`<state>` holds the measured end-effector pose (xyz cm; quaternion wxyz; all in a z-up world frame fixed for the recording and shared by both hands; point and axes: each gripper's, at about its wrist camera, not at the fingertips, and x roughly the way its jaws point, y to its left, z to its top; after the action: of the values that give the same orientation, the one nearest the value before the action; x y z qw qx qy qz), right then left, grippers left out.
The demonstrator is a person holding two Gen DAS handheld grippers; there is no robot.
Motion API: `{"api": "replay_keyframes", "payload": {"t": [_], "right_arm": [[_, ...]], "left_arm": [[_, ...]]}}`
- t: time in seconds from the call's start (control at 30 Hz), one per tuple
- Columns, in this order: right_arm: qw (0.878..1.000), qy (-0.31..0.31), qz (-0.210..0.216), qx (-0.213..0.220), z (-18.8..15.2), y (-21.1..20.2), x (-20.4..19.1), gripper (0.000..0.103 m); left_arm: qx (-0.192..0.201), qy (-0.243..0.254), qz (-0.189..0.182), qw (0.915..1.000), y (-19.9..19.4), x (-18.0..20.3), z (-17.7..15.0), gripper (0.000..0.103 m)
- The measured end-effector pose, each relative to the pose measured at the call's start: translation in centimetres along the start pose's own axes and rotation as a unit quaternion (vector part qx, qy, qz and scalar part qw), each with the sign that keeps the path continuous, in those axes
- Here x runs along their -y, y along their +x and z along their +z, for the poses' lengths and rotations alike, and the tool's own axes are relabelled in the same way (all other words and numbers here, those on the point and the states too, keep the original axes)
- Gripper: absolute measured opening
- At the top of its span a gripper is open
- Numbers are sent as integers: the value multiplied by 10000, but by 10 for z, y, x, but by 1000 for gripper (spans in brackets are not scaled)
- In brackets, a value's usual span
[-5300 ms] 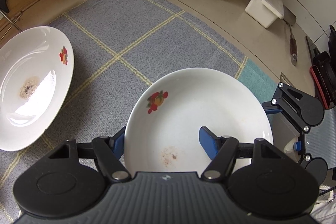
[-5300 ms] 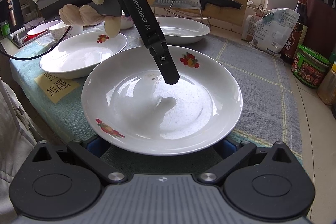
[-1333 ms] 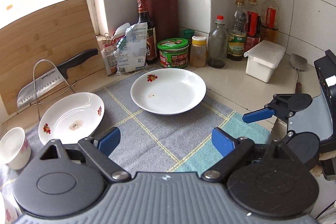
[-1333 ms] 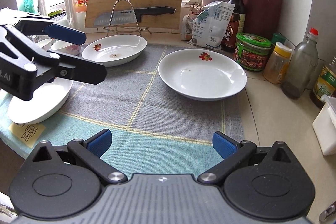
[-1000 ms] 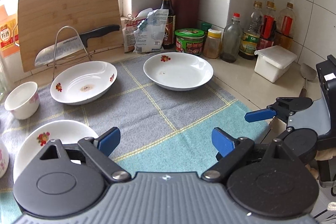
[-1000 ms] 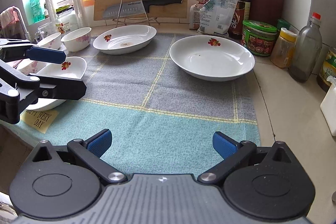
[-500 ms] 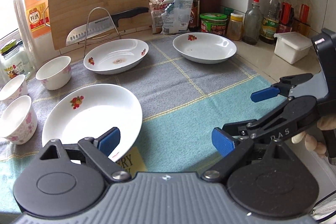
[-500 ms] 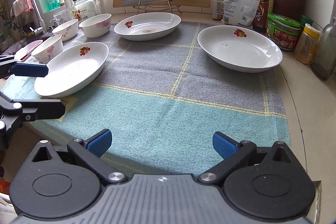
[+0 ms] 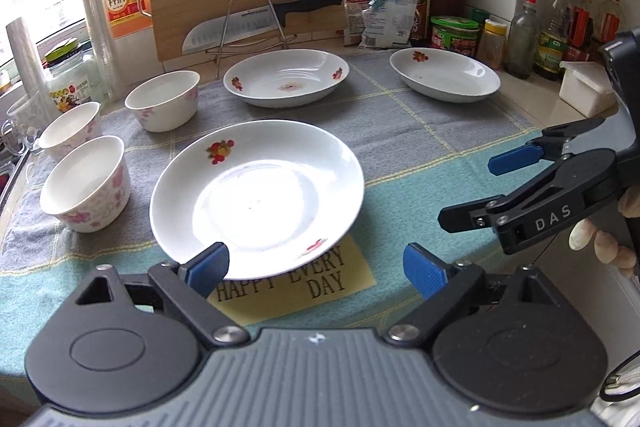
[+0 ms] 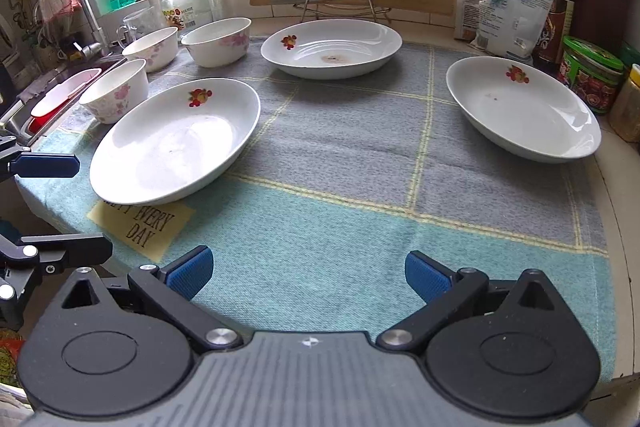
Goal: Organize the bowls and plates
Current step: 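Move the right gripper to the large white plate rim and close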
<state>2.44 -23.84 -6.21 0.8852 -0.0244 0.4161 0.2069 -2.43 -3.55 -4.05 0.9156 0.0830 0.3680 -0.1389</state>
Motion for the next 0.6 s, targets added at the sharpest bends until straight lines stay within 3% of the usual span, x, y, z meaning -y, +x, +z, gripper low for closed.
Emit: {"api": "replay_keyframes", "payload": {"t": [0.43,0.6], "right_arm": [[9990,193,348,-218,20,27,-33,103],[9977,312,515,-307,28,43,-45,103]], "left_arm": [[-389,-195,22,9991,18,-56,-24,94],[-457,-86,-170,9988,27,-69,-25,94]]}}
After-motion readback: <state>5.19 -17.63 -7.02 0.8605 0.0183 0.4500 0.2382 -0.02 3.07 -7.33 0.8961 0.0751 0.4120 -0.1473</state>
